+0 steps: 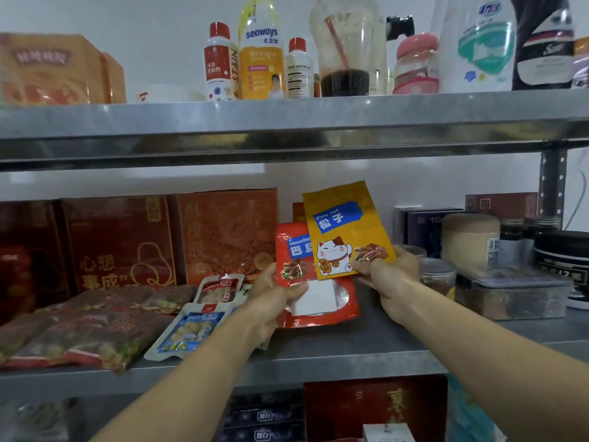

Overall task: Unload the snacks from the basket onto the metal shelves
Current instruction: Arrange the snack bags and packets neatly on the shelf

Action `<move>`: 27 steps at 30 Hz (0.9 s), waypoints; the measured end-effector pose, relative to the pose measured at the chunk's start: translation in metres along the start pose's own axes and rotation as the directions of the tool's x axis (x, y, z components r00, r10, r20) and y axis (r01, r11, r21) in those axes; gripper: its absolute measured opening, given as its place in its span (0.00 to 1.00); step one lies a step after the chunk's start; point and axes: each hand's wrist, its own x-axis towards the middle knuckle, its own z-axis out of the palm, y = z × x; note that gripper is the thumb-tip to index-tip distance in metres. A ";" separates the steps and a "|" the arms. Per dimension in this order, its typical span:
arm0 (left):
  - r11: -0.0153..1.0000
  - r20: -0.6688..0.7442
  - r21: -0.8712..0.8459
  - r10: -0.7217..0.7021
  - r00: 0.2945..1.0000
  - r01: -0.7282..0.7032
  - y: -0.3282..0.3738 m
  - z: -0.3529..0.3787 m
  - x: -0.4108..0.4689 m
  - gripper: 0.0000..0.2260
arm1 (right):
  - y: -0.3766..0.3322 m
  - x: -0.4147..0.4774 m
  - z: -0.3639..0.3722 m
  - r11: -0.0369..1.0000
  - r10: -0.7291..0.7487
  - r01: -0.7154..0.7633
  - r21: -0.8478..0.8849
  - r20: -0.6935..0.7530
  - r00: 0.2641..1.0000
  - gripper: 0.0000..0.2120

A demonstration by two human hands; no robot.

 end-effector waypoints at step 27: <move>0.998 -0.176 0.013 0.057 0.983 -0.056 0.008 -0.031 0.007 0.20 | 0.066 0.011 -0.001 0.947 0.262 -0.269 -0.178 -0.062 0.963 0.16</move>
